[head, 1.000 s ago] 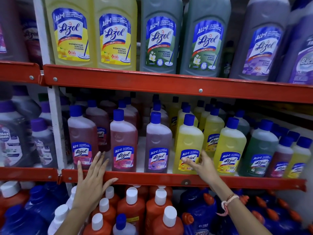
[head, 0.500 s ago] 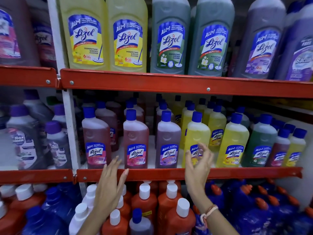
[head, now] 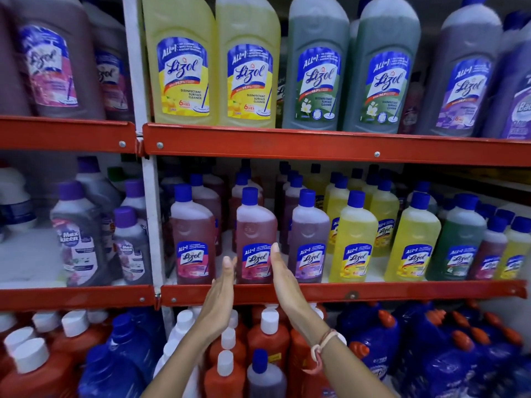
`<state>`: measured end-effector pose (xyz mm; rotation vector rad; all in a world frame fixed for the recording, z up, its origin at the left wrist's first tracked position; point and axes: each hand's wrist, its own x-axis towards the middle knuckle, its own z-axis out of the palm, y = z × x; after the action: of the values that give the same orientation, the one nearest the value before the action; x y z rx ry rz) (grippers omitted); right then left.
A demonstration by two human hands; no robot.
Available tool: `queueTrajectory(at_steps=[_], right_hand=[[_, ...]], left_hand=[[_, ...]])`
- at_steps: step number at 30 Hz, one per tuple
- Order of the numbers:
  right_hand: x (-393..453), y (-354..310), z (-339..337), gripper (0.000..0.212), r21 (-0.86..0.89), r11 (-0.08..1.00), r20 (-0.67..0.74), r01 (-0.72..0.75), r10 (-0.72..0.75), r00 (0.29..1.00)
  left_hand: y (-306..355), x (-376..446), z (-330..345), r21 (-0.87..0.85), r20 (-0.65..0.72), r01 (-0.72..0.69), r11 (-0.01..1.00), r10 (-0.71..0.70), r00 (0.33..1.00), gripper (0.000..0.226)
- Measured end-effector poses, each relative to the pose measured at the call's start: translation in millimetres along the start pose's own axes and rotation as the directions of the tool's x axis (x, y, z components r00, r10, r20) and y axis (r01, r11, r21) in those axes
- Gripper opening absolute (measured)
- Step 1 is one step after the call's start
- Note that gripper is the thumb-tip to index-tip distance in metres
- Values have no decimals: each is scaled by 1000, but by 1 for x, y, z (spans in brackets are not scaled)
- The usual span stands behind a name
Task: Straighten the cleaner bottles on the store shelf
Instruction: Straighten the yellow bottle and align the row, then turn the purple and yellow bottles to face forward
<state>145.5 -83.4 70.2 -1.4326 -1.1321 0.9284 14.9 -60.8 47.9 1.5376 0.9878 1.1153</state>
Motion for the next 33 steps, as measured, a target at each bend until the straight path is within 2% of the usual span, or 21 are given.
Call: queueTrajectory(at_steps=[2, 5, 7, 11, 15, 19, 21, 23, 24, 26, 27, 29, 30, 33], right_hand=[[-2, 0, 3, 100, -7, 1000, 4, 16, -16, 1000], [-3, 1, 9, 99, -21, 999, 13, 42, -42, 999], [-3, 0, 11, 99, -21, 998, 10, 57, -57, 998], [-4, 1, 10, 92, -20, 997, 12, 79, -79, 997], [-3, 3, 8, 79, -42, 996, 19, 80, -79, 997], [-3, 4, 2, 78, -55, 995, 38, 84, -82, 996], [-6, 4, -6, 71, -47, 992, 34, 115, -114, 993], [-11, 4, -16, 62, -16, 983, -63, 184, -185, 981], [-11, 6, -23, 62, -12, 974, -154, 227, -226, 962], [-10, 13, -38, 49, -13, 958, -354, 288, -273, 895], [-10, 16, -47, 40, -28, 951, -432, 308, -290, 854], [-9, 20, -65, 38, -67, 953, -501, 295, -288, 816], [-8, 21, -74, 46, -77, 959, -495, 271, -273, 825], [-1, 23, -90, 60, -54, 986, -365, 157, -166, 916]], left_hand=[[-3, 1, -4, -26, -16, 25, 999, -26, 1000, 96], [-2, 0, -11, -57, -38, 18, 998, -20, 999, 74], [-1, 1, -14, -55, -43, 14, 998, -17, 999, 70], [2, 2, -18, -64, -10, 11, 998, -11, 1000, 86], [4, 0, -18, -32, 3, -8, 999, 8, 1000, 92], [-1, 4, -14, 22, -24, 34, 999, -33, 999, 111], [-3, 5, -11, 24, -74, 36, 999, -34, 997, 109], [-2, 2, -2, 51, -198, -29, 998, 38, 979, 94], [-1, -2, 4, 86, -280, -77, 993, 98, 955, 84], [7, -8, 20, 152, -409, -188, 970, 235, 882, 74], [9, -9, 28, 166, -419, -245, 955, 294, 859, 75], [11, -9, 46, 149, -351, -303, 941, 337, 874, 84], [12, -7, 55, 116, -290, -295, 948, 317, 903, 89], [23, -5, 78, 13, -78, -149, 989, 150, 986, 98]])
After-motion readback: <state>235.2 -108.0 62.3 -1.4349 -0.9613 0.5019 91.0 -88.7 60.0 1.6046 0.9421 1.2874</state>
